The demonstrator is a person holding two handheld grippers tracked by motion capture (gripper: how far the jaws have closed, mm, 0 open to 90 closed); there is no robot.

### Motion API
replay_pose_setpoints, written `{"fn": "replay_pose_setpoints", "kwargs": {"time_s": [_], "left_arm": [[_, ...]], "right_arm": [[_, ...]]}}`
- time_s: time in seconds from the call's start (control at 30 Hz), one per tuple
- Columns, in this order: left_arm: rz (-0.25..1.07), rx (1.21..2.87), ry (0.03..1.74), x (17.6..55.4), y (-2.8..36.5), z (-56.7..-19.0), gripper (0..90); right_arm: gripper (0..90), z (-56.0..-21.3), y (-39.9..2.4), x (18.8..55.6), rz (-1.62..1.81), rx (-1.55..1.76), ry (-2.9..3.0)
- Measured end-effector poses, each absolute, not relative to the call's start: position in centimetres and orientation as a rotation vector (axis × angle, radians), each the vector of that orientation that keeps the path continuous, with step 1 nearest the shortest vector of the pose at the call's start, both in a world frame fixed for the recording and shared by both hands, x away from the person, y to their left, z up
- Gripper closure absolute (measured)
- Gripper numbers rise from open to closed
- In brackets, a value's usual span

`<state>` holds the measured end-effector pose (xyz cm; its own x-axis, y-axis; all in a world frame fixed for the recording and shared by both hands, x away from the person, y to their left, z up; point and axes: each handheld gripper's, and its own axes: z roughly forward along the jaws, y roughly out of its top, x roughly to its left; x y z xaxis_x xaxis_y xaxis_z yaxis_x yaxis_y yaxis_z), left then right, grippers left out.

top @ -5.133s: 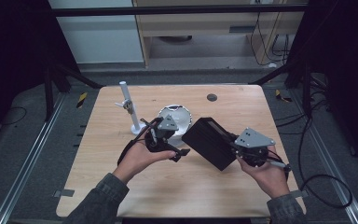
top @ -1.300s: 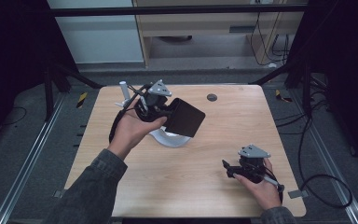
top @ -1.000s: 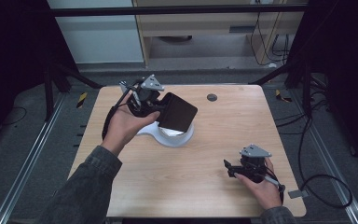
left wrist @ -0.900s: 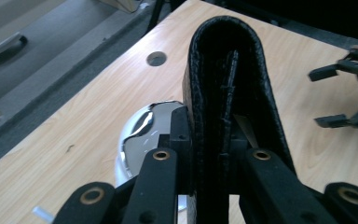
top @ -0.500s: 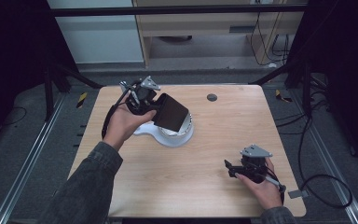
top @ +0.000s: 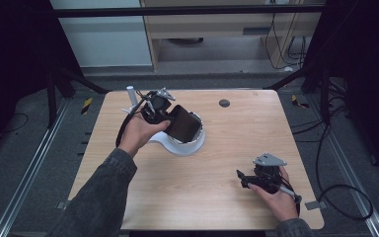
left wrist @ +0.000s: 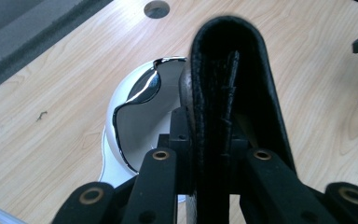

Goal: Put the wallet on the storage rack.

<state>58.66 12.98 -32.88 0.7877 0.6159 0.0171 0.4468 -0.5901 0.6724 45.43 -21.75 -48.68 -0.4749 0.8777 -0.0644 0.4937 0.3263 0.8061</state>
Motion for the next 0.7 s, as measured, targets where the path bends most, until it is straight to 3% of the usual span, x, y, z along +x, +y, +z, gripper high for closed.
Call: {"fn": "replay_pose_setpoints", "kwargs": {"time_s": [0.17,0.23,0.43,0.7], "left_arm": [[0.361,2.265,0.829,59.4,13.6,-33.1,75.5],[0.396,2.248,0.847,59.4,13.9,-33.1,66.4],[0.446,2.21,0.854,59.4,14.7,-33.1,52.7],[0.483,2.15,0.849,59.0,15.5,-32.2,51.0]], "right_arm": [[9.7,-48.8,-21.6,45.4,1.013,1.205,2.107],[9.7,-48.8,-21.6,45.5,1.008,1.198,2.108],[9.8,-48.8,-21.6,45.4,1.0,1.204,2.111],[9.9,-48.9,-21.6,45.4,0.998,1.206,2.119]]}}
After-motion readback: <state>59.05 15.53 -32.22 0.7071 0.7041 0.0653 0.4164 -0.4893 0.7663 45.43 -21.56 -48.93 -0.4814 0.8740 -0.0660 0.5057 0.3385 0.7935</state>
